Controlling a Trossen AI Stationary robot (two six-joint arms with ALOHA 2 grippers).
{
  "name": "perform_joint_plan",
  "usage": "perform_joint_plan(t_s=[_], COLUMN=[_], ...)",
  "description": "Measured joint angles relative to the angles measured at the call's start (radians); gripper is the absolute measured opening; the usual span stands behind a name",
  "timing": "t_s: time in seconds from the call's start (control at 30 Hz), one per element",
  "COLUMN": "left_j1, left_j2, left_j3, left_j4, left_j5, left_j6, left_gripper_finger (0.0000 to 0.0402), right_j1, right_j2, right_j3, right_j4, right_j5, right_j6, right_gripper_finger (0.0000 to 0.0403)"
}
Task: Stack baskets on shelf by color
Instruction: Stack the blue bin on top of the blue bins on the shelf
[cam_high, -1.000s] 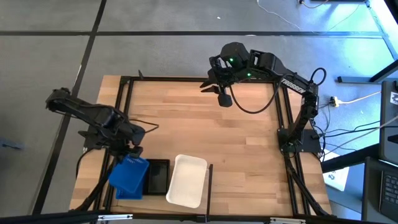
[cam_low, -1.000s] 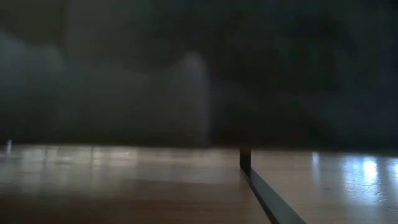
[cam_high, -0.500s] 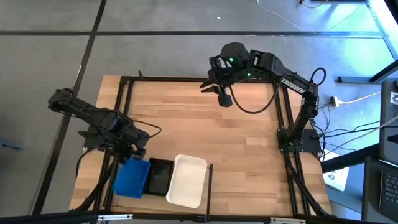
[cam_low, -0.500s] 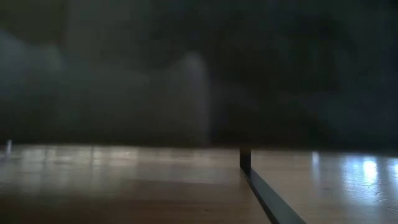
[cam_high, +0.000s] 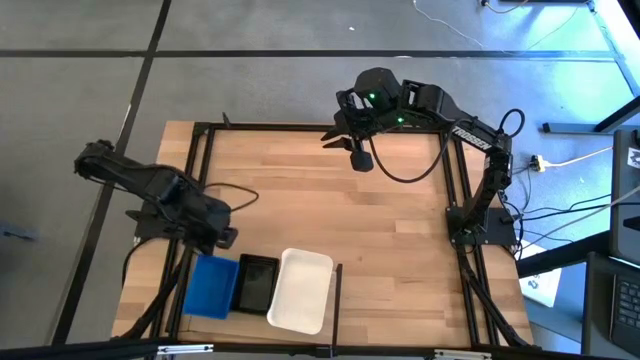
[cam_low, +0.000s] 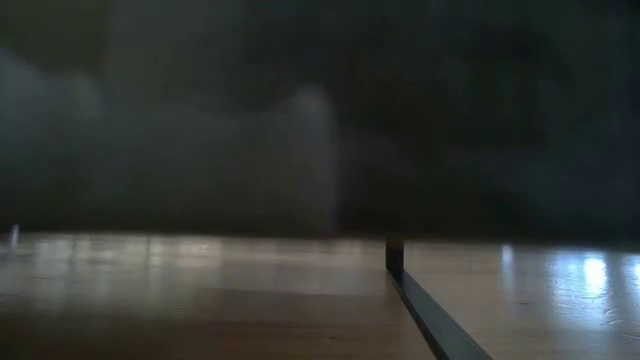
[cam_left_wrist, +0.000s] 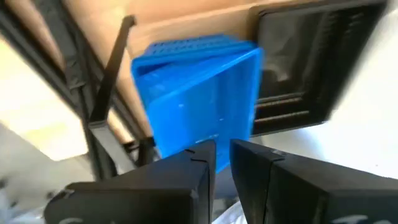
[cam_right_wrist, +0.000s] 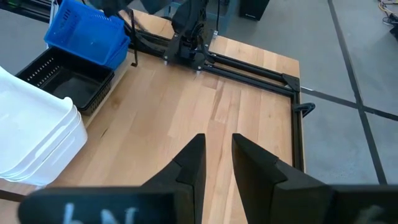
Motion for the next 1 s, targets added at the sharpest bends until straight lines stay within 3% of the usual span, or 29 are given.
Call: perform_joint_plan(t_s=[0.33,1.0], left_j1=[-0.063,-0.071], left_j2=[-0.002,0.001], left_j3=[-0.038,-0.159], left_j4=[-0.01,0.001], left_j5=[0.056,0.053], left_j6=[-0.008,-0.026], left_gripper_finger=[0.0036,0.0035], right_j1=[0.0,0.0], right_j2=[0.0,0.0], right_j3=[0.0,0.0], right_j4=[0.0,0.0], right_j5=[0.0,0.0], right_j6=[0.002,0.005], right_gripper_finger=[0.0077,0.0077])
